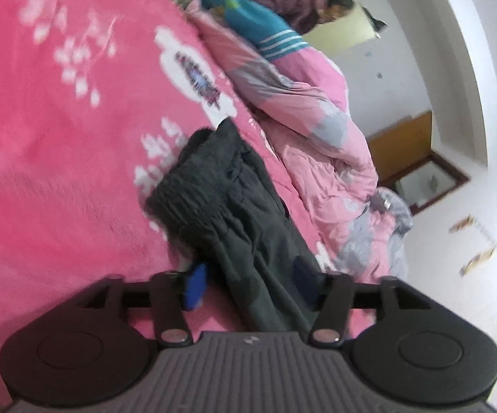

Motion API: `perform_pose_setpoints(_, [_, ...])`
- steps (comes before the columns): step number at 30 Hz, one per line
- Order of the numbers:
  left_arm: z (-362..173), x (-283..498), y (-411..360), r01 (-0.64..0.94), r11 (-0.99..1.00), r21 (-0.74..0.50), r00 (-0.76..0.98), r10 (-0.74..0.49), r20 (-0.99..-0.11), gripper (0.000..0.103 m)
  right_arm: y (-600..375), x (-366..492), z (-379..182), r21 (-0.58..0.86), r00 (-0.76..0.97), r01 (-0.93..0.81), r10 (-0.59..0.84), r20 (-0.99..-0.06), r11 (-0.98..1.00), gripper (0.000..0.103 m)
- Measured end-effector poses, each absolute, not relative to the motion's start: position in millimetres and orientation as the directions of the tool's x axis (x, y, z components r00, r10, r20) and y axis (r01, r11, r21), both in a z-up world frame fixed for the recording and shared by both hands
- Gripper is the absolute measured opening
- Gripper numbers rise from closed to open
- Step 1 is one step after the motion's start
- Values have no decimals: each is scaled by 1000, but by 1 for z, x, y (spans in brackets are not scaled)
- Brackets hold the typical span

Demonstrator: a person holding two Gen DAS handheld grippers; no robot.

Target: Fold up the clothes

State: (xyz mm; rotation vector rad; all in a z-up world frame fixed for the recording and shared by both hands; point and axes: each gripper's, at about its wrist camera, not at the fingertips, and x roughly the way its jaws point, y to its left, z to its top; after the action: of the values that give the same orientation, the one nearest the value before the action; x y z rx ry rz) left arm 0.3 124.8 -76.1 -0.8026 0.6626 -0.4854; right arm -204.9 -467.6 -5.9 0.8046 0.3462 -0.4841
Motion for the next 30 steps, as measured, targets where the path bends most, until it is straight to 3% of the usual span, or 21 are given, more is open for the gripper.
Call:
perform_pose_setpoints(2, [-64, -12, 131, 163, 671, -723, 725, -579, -374, 65, -452, -196, 10, 550, 856, 494, -266, -444, 673, 29])
perform_pose_setpoints(6, [-45, -29, 147, 170, 755, -633, 787, -490, -374, 65, -405, -143, 23, 481, 893, 331, -105, -437, 812, 29])
perform_pose_setpoints(13, [-35, 3, 141, 204, 818, -538, 803, -454, -386, 66, -299, -43, 20, 278, 876, 16, 120, -467, 960, 29])
perform_pose_setpoints(16, [-45, 20, 145, 257, 773, -580, 774, -524, -356, 66, -258, -9, 23, 206, 854, -125, 212, -476, 970, 31])
perform_pose_setpoints(18, [-54, 29, 152, 291, 727, -622, 753, -575, -320, 66, -234, 16, 27, 166, 818, -244, 295, -494, 955, 50])
perform_pose_setpoints(20, [-64, 36, 161, 316, 685, -656, 734, -615, -288, 66, -211, 38, 31, 121, 767, -378, 383, -515, 918, 57])
perform_pose_setpoints(30, [-89, 51, 174, 413, 510, -754, 642, -750, -156, 65, -139, 151, 21, 32, 523, -719, 571, -633, 694, 61])
